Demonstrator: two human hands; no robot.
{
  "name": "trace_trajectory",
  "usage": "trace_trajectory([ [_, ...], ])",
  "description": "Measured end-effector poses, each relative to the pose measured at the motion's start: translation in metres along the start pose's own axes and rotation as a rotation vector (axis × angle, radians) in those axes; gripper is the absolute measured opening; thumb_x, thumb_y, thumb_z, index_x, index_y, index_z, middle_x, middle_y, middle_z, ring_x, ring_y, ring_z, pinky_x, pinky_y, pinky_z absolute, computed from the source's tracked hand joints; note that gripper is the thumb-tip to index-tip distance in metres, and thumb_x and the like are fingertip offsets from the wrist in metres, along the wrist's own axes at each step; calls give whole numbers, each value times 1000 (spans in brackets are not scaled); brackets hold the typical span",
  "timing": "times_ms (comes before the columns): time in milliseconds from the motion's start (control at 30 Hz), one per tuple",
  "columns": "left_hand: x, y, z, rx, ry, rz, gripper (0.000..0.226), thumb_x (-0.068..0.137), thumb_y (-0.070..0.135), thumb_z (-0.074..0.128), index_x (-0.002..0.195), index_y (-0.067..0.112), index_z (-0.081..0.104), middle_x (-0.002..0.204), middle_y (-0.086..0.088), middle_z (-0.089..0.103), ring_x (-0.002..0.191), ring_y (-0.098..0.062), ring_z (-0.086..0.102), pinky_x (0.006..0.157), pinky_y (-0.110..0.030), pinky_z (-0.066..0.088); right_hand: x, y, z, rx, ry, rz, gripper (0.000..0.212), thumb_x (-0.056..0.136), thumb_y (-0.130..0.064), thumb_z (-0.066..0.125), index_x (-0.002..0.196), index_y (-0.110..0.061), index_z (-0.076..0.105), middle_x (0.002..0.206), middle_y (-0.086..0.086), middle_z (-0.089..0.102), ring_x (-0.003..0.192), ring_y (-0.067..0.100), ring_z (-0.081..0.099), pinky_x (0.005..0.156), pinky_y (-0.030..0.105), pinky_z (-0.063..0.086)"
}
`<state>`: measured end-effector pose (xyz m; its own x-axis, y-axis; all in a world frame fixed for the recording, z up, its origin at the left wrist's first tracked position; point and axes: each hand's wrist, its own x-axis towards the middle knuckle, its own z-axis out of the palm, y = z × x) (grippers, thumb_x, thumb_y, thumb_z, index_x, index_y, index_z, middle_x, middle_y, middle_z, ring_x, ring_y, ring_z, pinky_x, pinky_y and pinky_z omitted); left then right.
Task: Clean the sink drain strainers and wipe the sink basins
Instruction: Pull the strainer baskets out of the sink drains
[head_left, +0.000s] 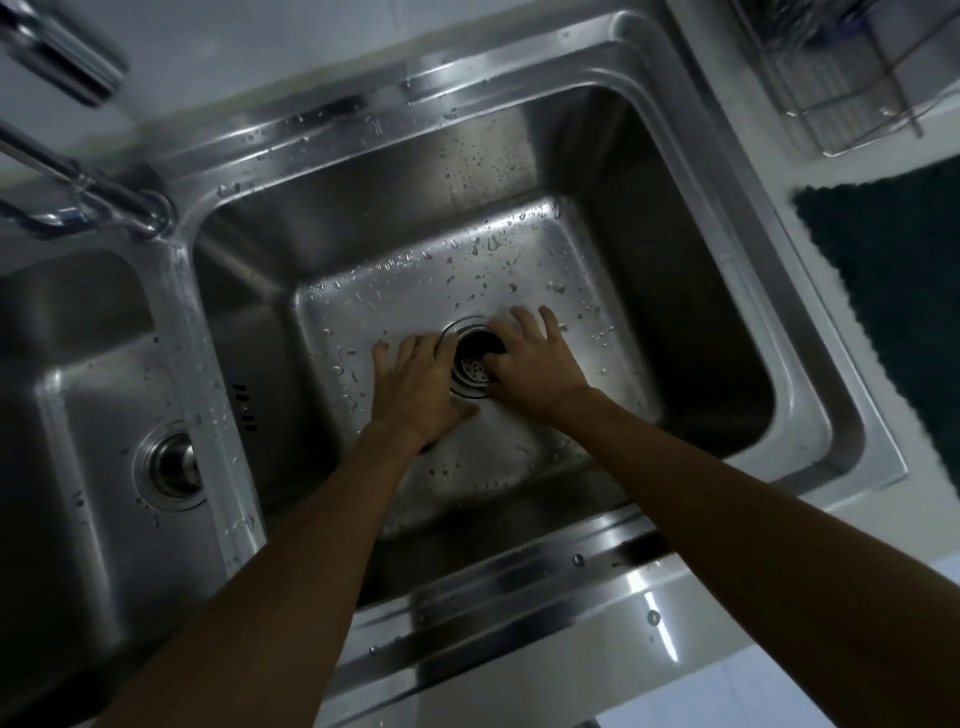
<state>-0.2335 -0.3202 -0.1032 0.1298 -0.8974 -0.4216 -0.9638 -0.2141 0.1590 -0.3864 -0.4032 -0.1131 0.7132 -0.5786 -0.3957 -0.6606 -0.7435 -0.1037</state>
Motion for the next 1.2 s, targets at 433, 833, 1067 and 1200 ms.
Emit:
trace_trajectory([
  [433,-20,31,-3,2,42,76,78,82,66,72,147,29,49,148,-4,52,138,-24,45,122,-53,16,-53,5,-13,58,-68,37,92,85,-57,69,153,-11,28,146,12,51,140,34,41,119,56,25],
  [833,-28,29,24,51,41,41,85,74,77,71,143,31,51,153,-6,42,143,-26,37,122,-55,11,-48,-7,2,-17,-110,-22,81,80,-52,75,142,-13,39,142,14,49,132,34,44,114,51,32],
  [1067,-29,29,22,46,15,39,90,75,74,72,149,31,44,155,-6,40,145,-26,36,123,-56,8,-49,-8,5,0,-102,-15,84,80,-52,76,143,-13,38,141,15,49,130,34,45,113,51,33],
  [1200,-30,28,19,31,-83,56,106,73,72,76,158,30,29,163,-10,28,151,-31,26,125,-55,9,-50,-6,3,53,-144,24,91,77,-53,78,146,-15,33,144,14,46,133,35,42,113,52,35],
])
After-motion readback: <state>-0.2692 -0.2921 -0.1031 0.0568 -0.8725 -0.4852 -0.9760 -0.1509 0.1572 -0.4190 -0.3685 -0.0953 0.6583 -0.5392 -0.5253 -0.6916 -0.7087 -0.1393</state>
